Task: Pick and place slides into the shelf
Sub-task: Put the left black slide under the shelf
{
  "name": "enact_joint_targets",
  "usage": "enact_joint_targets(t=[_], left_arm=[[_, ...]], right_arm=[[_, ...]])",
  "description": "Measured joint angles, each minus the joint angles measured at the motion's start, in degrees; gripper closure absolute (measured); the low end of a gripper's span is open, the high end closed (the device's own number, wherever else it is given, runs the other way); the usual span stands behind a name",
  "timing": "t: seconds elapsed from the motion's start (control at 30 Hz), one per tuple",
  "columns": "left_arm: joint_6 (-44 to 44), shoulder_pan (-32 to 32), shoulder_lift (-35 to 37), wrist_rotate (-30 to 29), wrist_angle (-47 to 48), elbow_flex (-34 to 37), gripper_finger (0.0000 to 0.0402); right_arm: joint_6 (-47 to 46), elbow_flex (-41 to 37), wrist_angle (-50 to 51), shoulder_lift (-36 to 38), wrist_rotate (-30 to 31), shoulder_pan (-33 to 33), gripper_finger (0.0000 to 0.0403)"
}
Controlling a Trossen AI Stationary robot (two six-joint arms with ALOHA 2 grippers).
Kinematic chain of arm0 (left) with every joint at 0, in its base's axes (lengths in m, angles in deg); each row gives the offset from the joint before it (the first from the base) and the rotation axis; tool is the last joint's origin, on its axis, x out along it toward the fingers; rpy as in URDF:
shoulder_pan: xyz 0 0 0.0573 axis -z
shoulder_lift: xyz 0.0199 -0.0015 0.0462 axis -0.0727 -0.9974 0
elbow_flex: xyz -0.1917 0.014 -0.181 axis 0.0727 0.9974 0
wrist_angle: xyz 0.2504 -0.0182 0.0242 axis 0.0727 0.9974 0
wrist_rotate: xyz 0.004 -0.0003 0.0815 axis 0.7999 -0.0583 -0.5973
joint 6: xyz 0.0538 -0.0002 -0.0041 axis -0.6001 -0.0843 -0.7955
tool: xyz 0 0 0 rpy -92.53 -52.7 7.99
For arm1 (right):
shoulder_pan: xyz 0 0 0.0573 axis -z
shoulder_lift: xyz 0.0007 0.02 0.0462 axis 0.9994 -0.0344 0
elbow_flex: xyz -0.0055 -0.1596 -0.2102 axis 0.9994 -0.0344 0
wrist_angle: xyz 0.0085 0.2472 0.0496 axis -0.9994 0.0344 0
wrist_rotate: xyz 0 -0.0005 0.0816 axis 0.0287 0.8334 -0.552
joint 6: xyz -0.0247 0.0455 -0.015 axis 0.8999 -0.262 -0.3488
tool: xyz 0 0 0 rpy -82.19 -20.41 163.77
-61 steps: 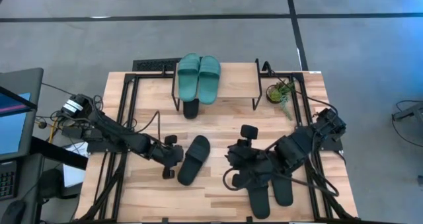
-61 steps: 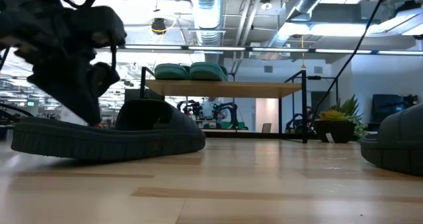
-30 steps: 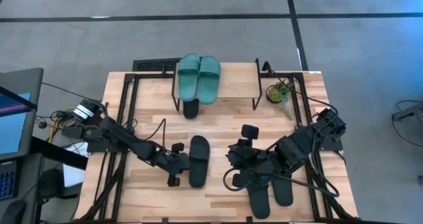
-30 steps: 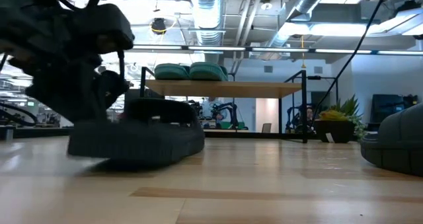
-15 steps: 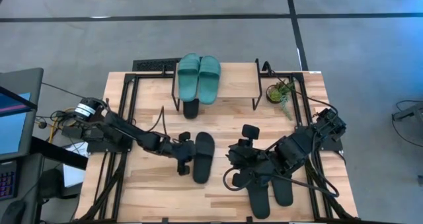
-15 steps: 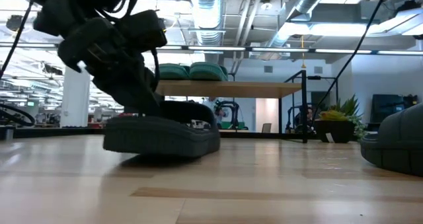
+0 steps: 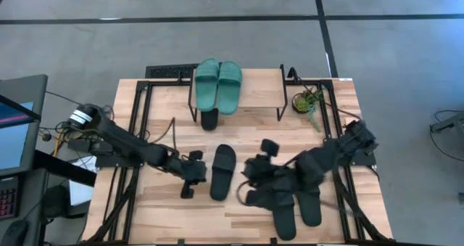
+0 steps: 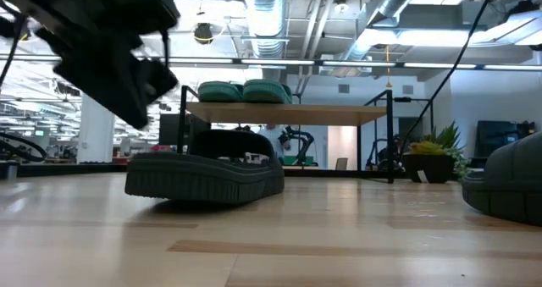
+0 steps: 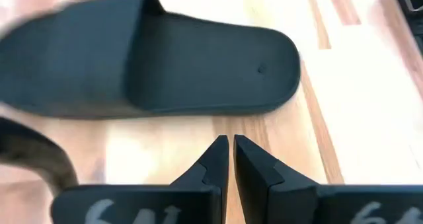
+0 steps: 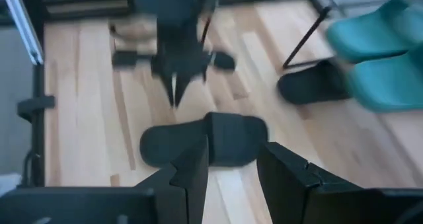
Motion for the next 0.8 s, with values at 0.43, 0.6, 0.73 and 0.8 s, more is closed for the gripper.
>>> enact_joint_targets(t=[0.43,0.6,0.73,0.8], left_arm=[[3.9,9.7,38.0,-23.3,24.1,-0.1,0.0388],[8.7,15.4,49.9,-29.3,29.6,-0.1,0.0388],[9.4,18.9,56.2,-31.6,31.6,0.0,0.0388],[9.3,20.1,58.2,-31.9,32.1,0.0,0.0388]], right_arm=[[1.0,0.0,-8.8,-18.7,-0.6,3.6,0.0285],[-4.3,-0.1,-9.3,-22.6,-0.6,4.4,0.0285],[-5.6,0.0,-10.2,-23.8,-0.7,5.3,0.0285],[-5.7,0.0,-10.4,-23.7,-0.6,5.8,0.0285]])
